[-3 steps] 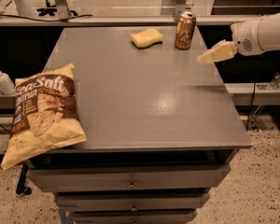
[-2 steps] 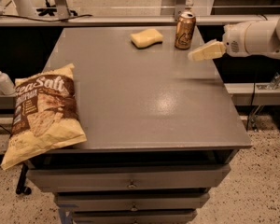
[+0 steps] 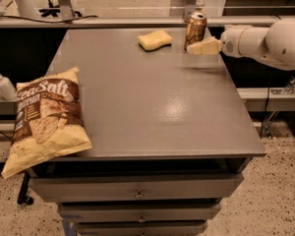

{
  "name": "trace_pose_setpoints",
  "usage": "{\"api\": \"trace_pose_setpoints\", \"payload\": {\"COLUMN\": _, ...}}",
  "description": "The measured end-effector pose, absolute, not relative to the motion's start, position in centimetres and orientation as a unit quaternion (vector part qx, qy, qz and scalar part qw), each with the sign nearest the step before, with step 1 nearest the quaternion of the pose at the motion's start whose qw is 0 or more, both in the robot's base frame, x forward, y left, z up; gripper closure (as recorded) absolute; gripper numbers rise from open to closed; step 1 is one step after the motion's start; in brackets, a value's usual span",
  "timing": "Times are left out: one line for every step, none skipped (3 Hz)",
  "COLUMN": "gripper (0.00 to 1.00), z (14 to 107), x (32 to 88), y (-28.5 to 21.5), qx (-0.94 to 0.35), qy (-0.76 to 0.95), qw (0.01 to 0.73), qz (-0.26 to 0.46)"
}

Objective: Pick orange can

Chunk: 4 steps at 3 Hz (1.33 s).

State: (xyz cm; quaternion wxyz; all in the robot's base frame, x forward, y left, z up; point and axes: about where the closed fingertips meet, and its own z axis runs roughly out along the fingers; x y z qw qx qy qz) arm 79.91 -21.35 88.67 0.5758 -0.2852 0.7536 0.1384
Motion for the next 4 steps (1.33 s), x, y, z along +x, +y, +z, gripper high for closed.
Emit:
{"api": "trace_pose_setpoints", "payload": {"gripper": 0.00, "z": 87.7, "x": 82.8, "y": -21.4, "qx": -0.278, "qy": 0.748, "qw": 0.584, "qz": 0.147}}
{"api": "trace_pose_setpoints", "payload": {"gripper": 0.17, "z": 87.1, "x": 85.1, "y": -21.2, "qx": -0.274, "qy": 0.747, "qw": 0.585, "qz": 0.157}}
{"api": "trace_pose_setpoints", "payload": {"gripper": 0.41, "z": 86.8, "x": 86.4, "y": -21.0, "qx": -0.267, "qy": 0.749, "qw": 0.583, "qz": 0.168}}
{"api": "trace_pose_setpoints", "payload": {"gripper": 0.64, "z": 87.0, "x": 86.6, "y": -20.9, "qx": -0.260, "qy": 0.748, "qw": 0.583, "qz": 0.179}}
